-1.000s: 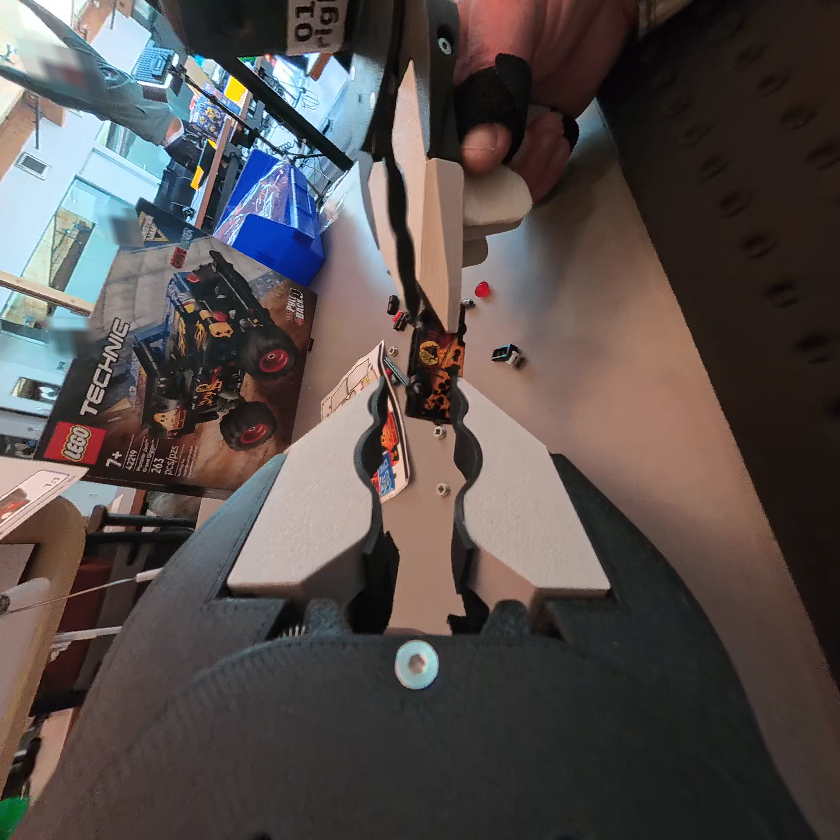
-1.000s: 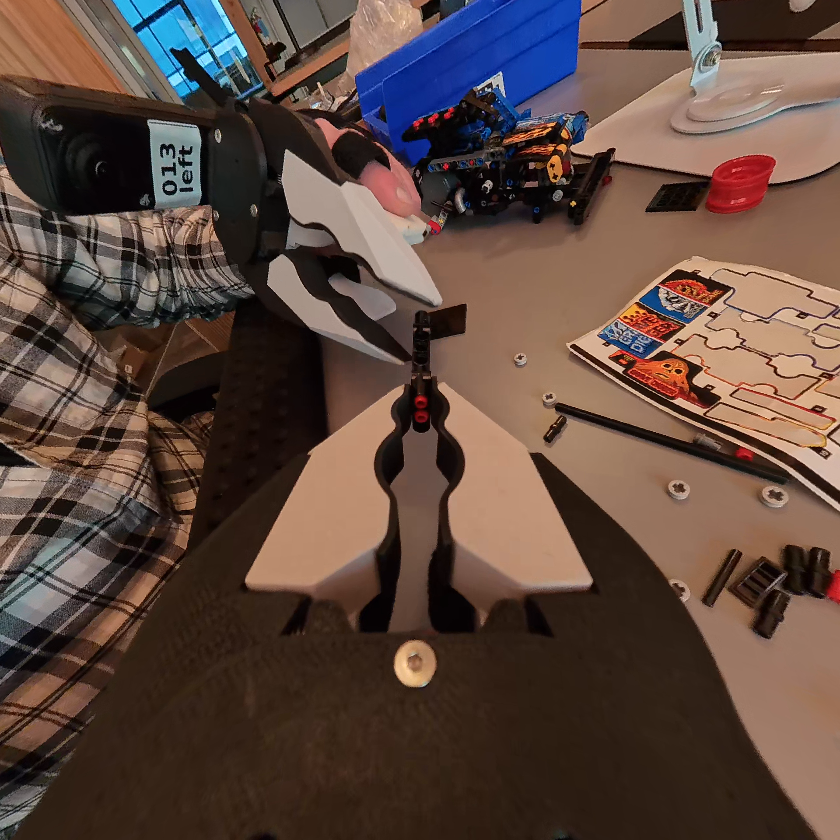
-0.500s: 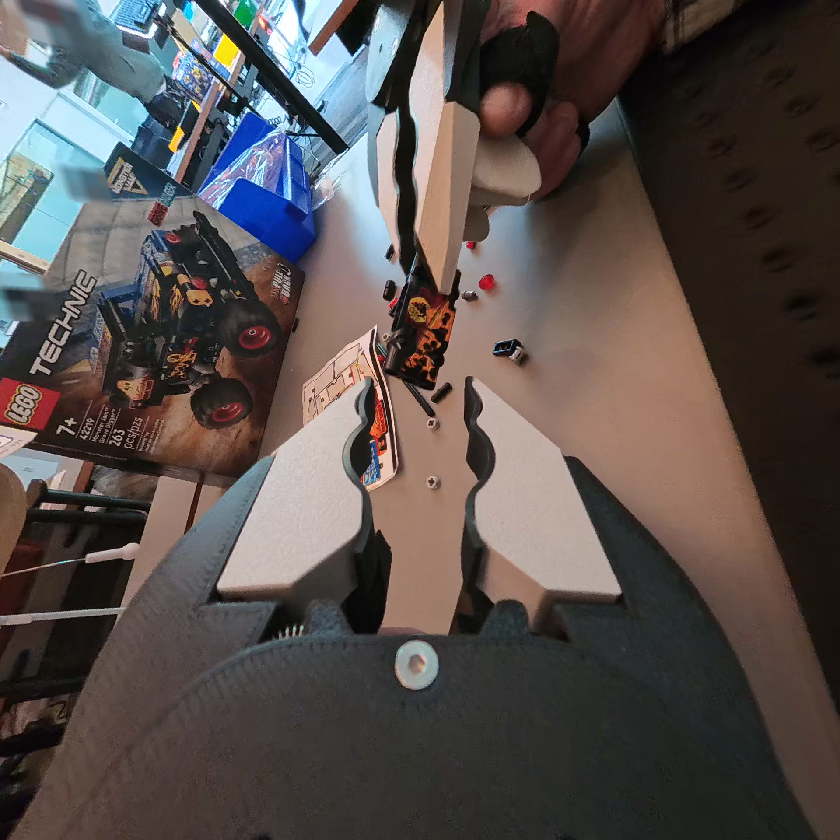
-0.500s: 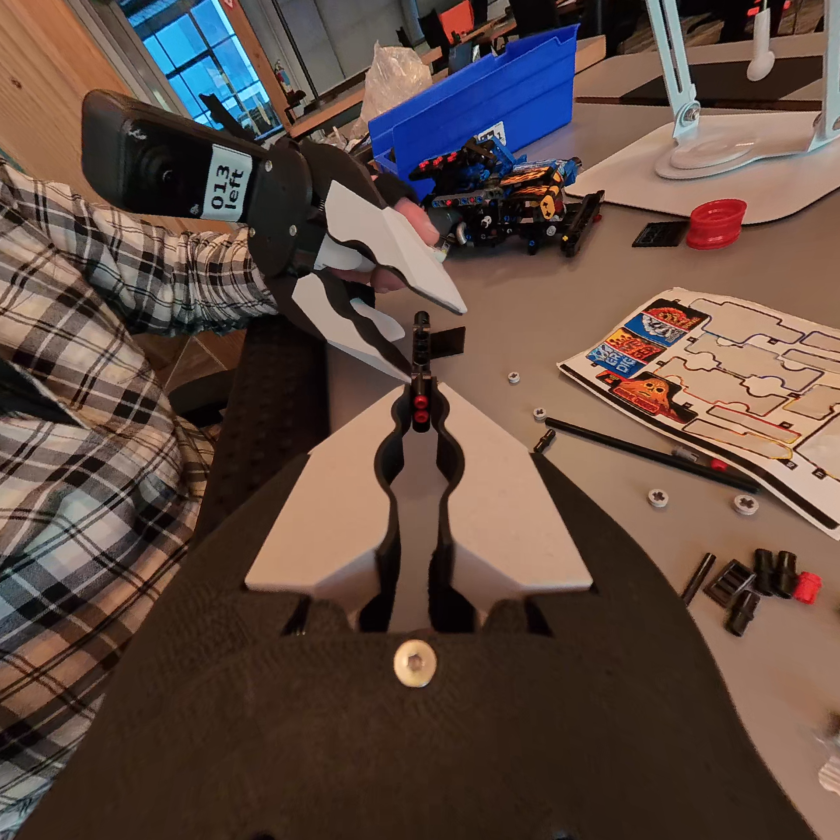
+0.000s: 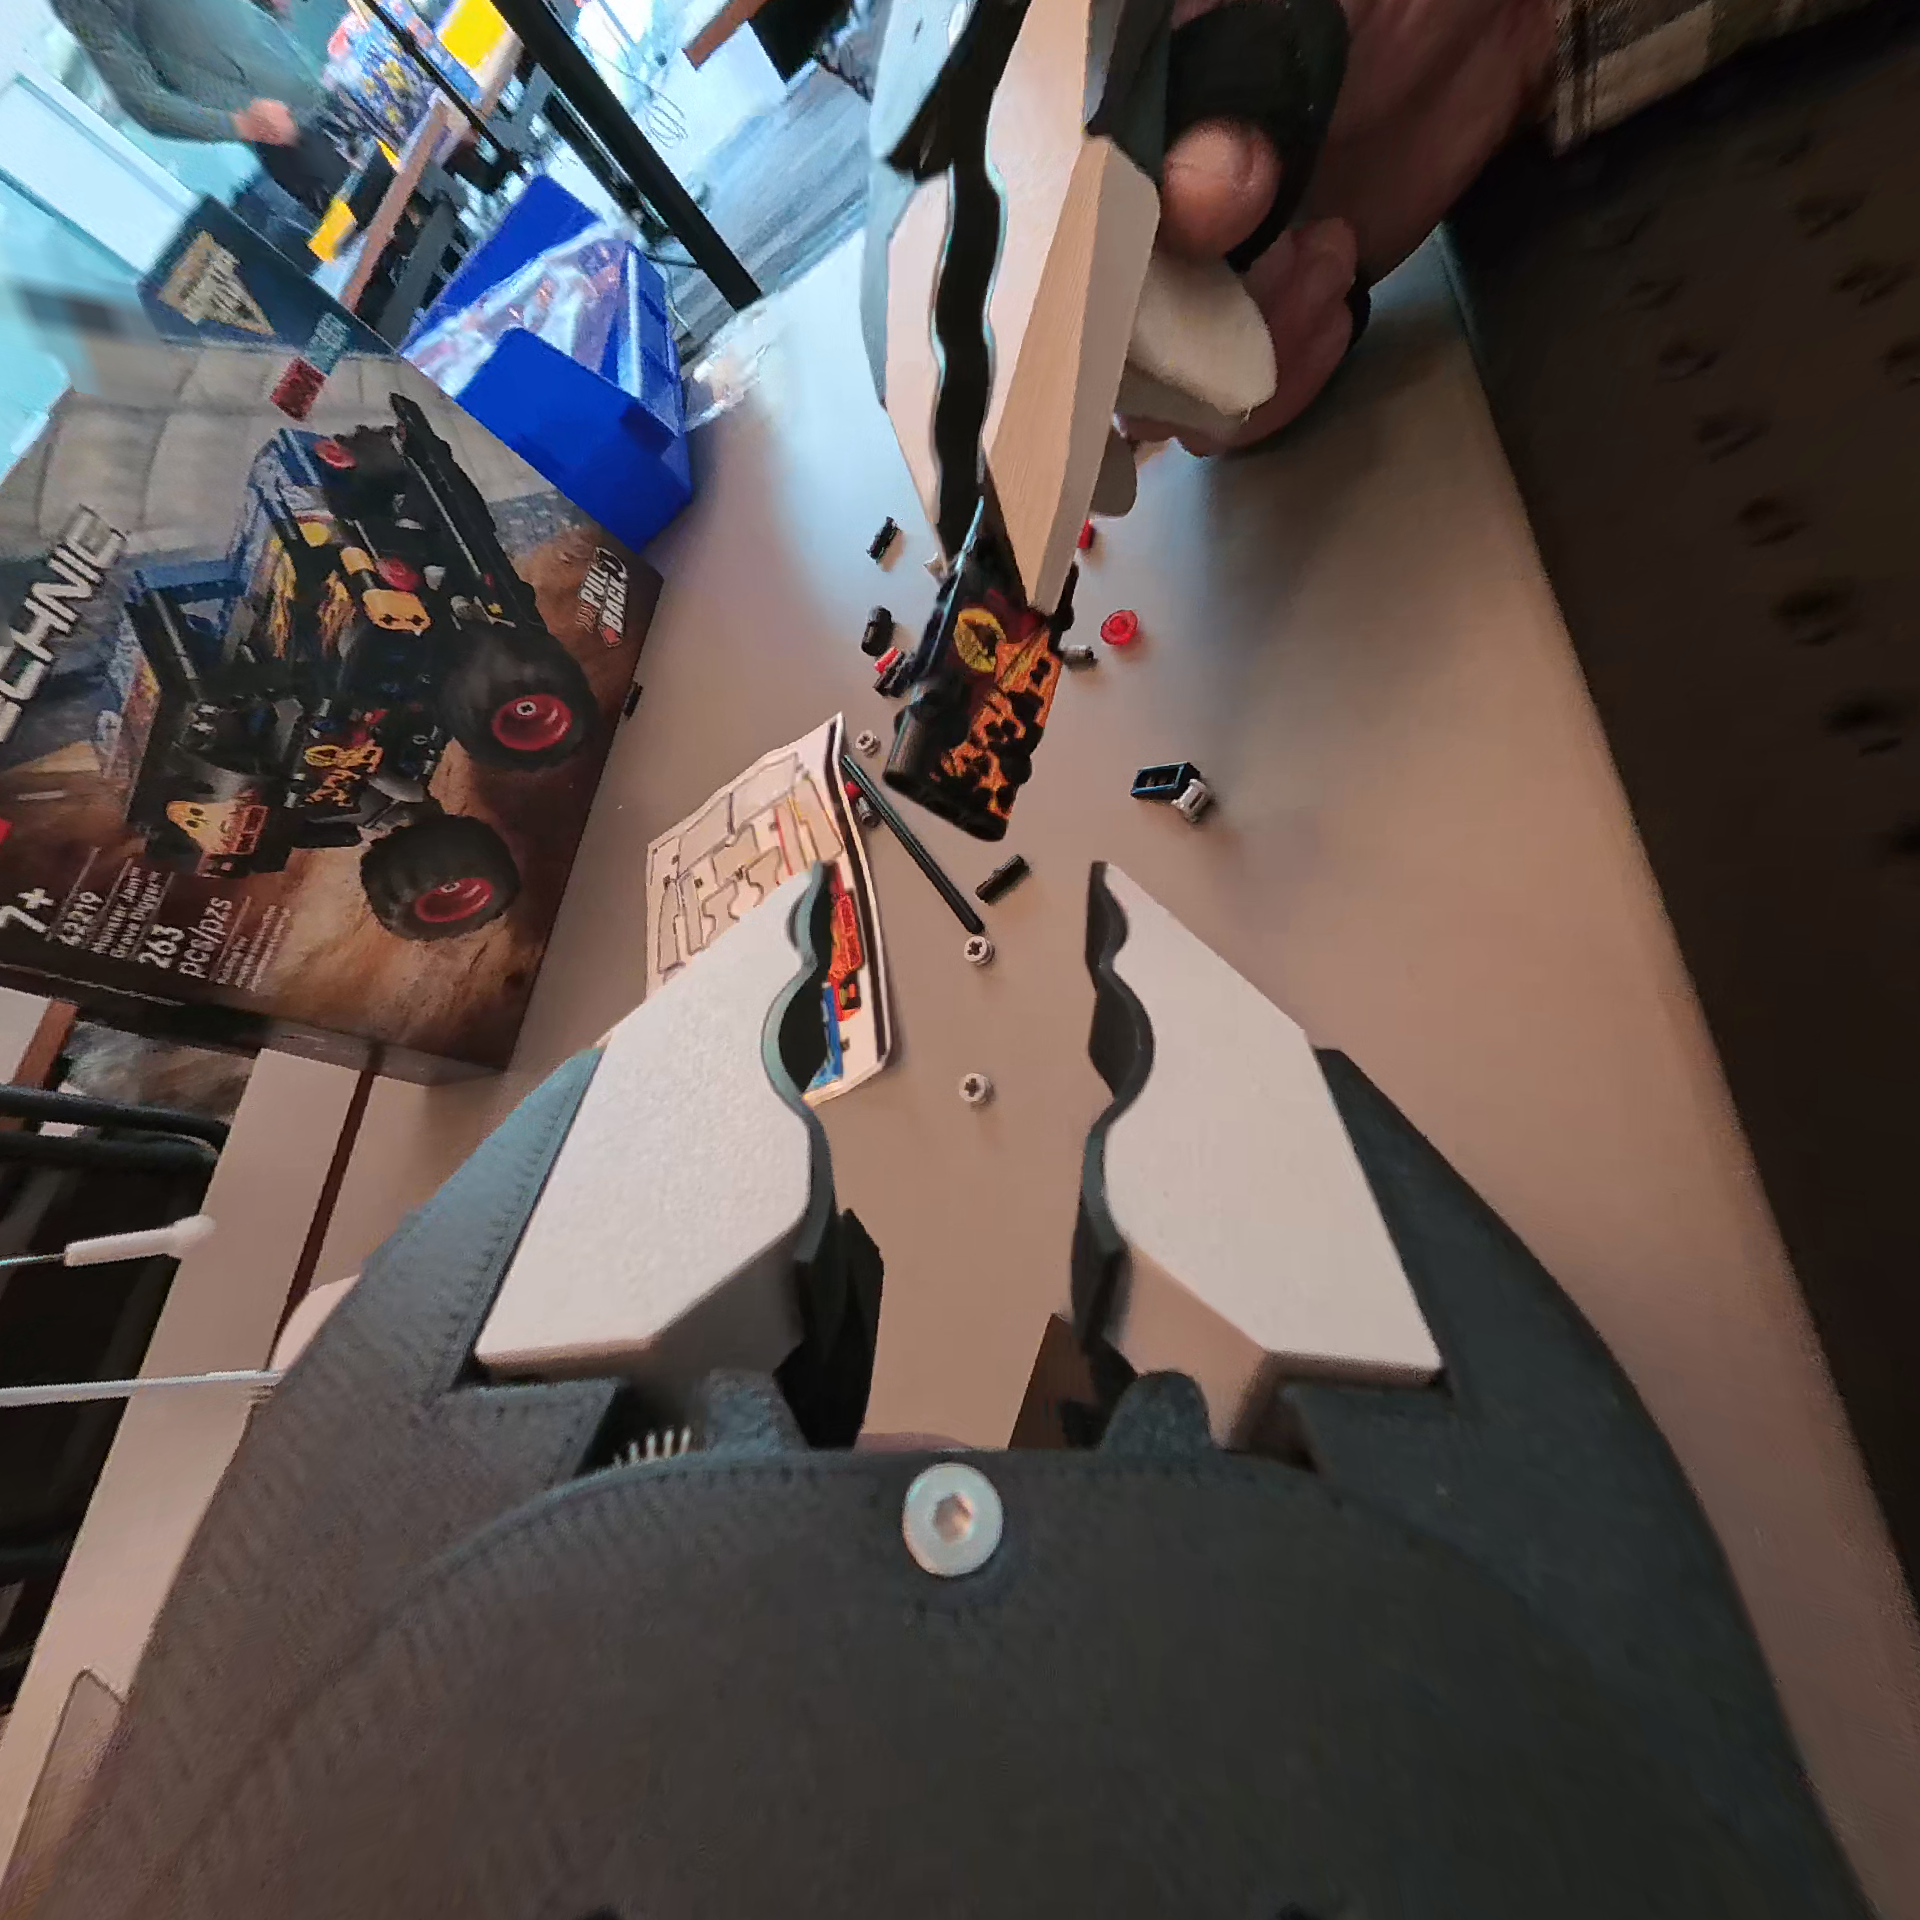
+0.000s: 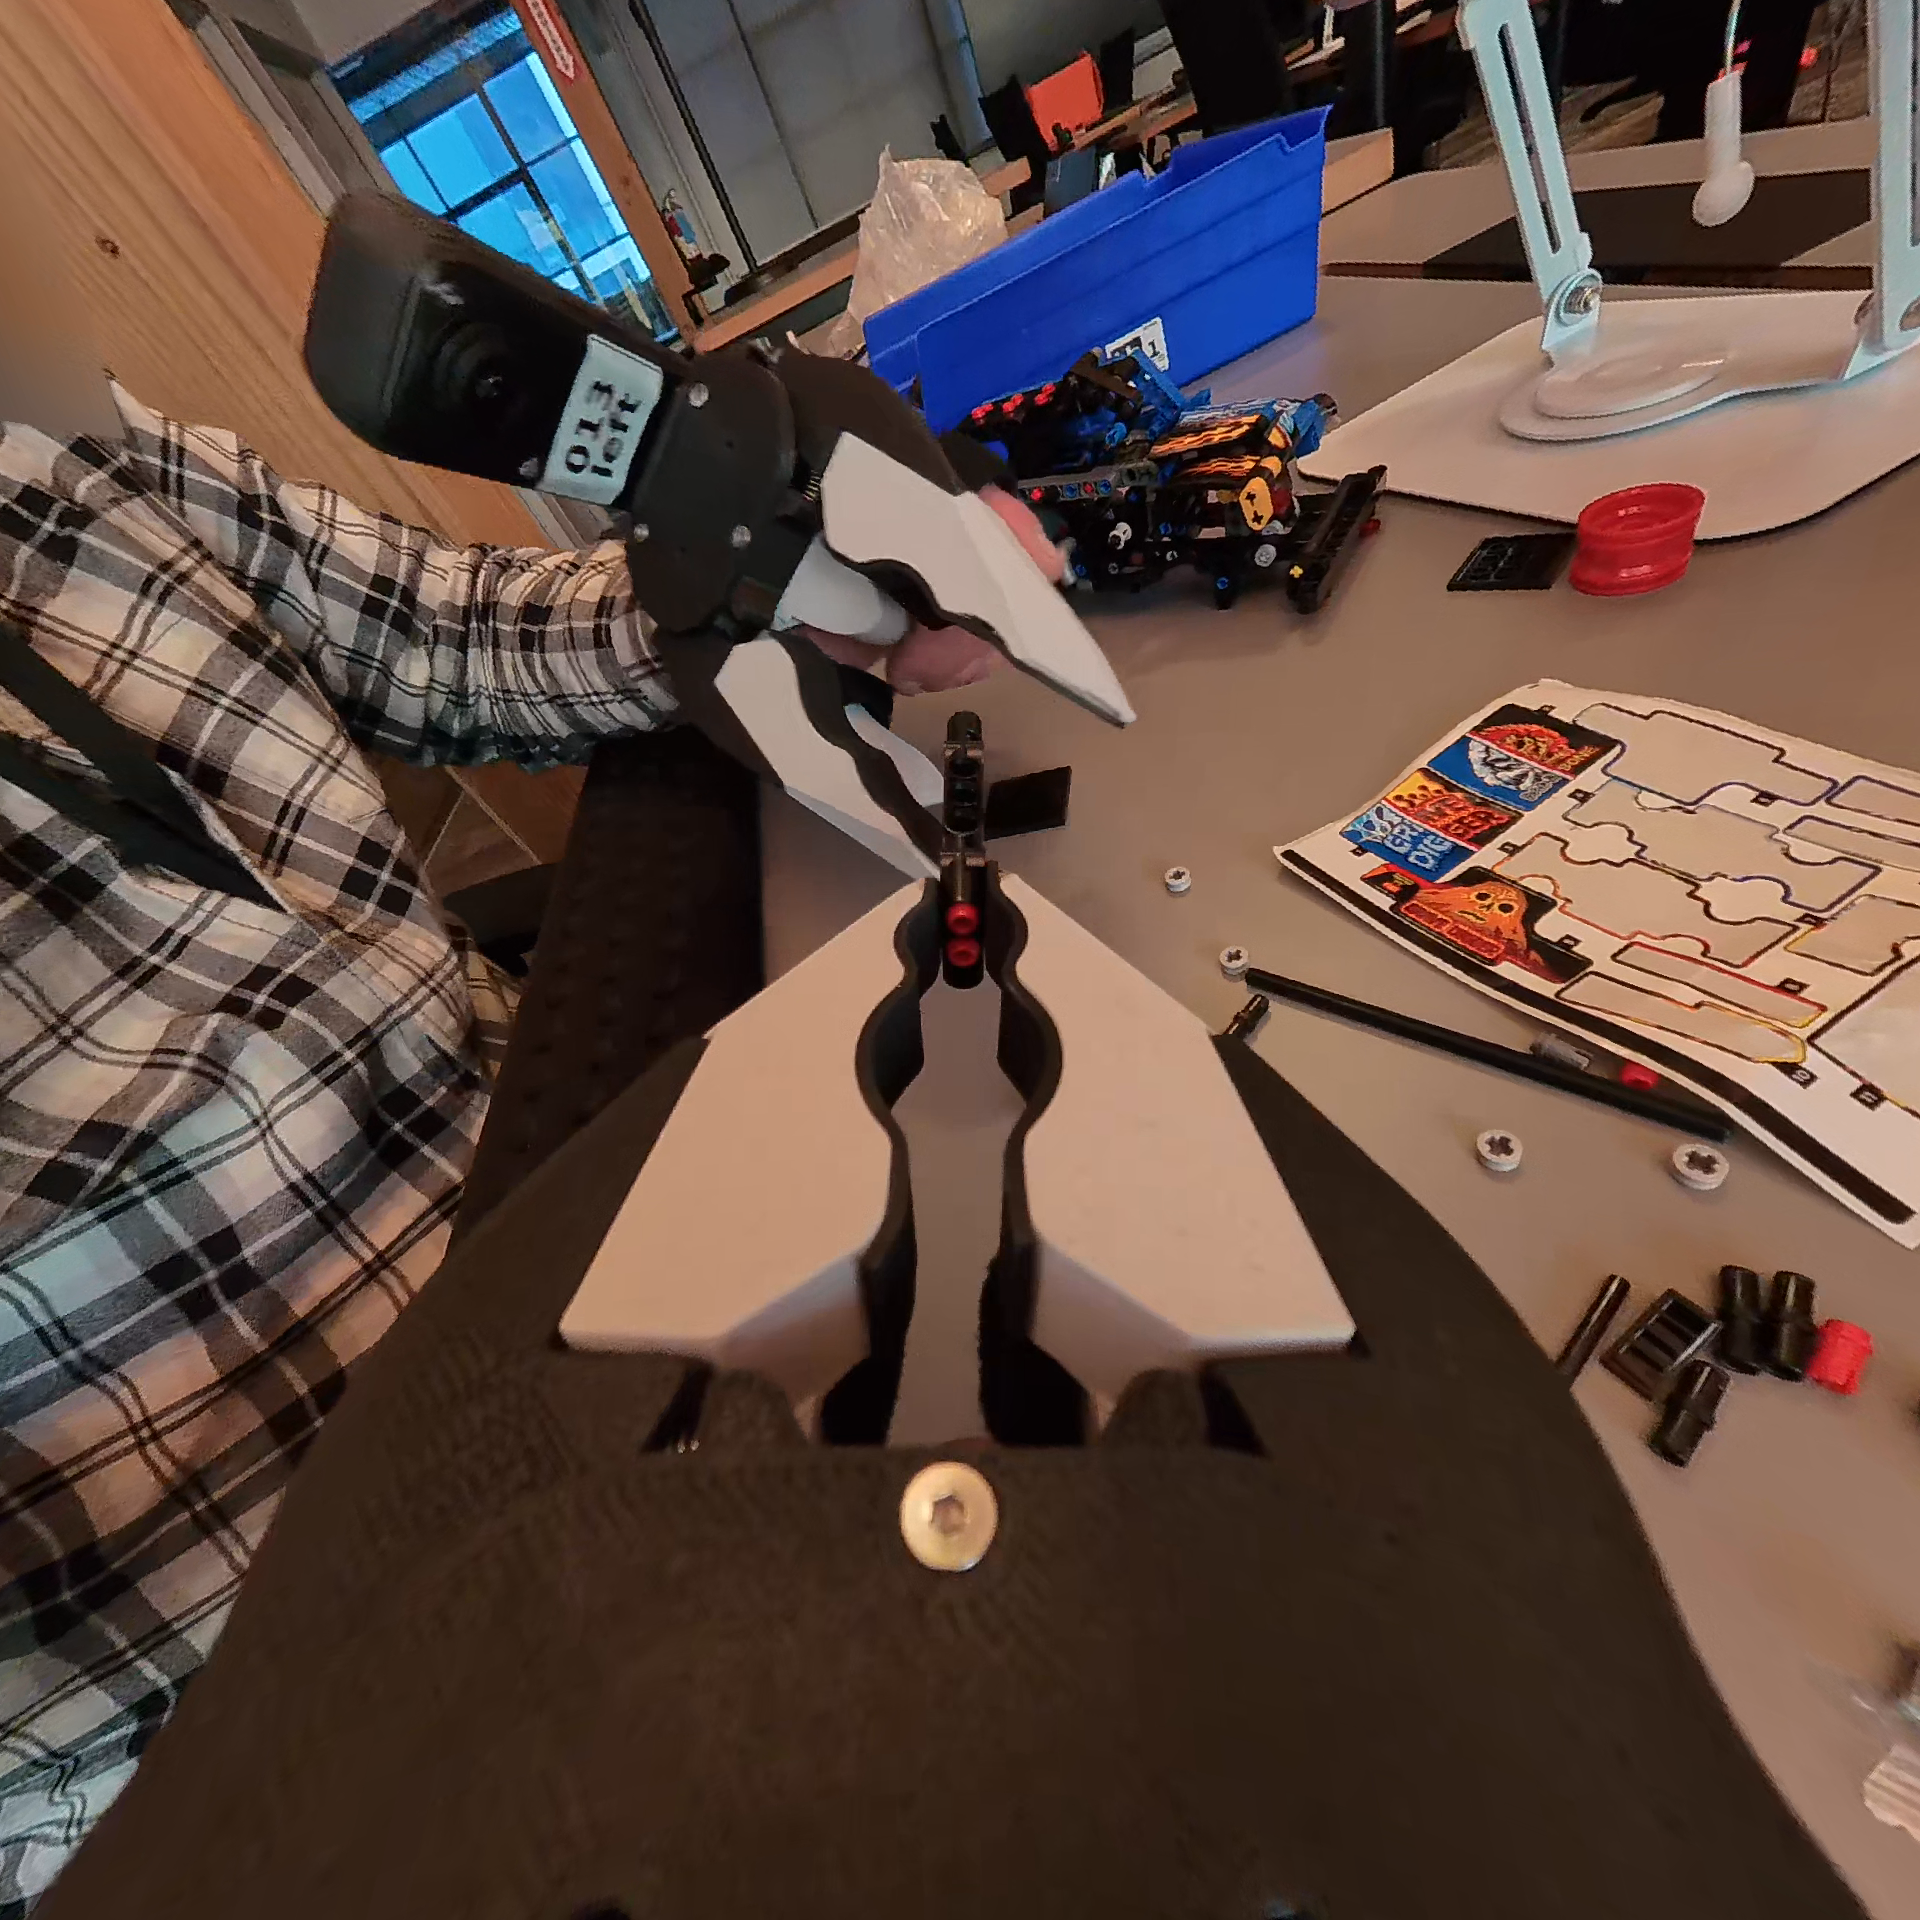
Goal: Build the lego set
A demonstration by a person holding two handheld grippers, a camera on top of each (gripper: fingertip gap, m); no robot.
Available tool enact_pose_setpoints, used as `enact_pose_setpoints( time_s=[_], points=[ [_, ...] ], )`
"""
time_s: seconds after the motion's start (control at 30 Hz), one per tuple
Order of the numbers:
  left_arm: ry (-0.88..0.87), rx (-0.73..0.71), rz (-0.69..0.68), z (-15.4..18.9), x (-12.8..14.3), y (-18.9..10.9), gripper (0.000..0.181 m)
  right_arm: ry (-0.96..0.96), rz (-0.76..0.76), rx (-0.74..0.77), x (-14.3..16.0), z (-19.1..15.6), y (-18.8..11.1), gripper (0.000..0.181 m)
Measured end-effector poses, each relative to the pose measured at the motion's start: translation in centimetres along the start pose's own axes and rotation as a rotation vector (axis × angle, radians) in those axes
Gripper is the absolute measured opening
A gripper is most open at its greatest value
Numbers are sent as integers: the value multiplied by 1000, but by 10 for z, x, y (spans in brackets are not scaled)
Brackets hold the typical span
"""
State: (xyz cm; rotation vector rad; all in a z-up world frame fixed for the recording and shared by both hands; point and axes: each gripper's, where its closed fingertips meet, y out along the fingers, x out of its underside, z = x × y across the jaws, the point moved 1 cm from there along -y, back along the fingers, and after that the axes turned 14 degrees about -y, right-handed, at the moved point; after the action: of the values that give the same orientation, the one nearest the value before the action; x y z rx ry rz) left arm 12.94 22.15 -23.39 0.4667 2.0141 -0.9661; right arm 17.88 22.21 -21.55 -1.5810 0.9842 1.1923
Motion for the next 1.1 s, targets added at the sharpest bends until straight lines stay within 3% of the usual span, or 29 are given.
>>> enact_pose_setpoints(
  time_s=[0.07,0.2,0.8,1.1],
  points=[
    [3,10,-39,-1,6,5,53,6,20,-6,-2,0,-2,5],
    [-4,27,-31,-1,9,7,45,20,50,-10,-5,1,-7,5],
    [68,35,59,10,-10,-1,27,-23,-4,-37,-1,-8,6,5],
    [-142,135,105,3,-9,-5,33,-77,67,20,-19,-8,0,5]
  ],
)
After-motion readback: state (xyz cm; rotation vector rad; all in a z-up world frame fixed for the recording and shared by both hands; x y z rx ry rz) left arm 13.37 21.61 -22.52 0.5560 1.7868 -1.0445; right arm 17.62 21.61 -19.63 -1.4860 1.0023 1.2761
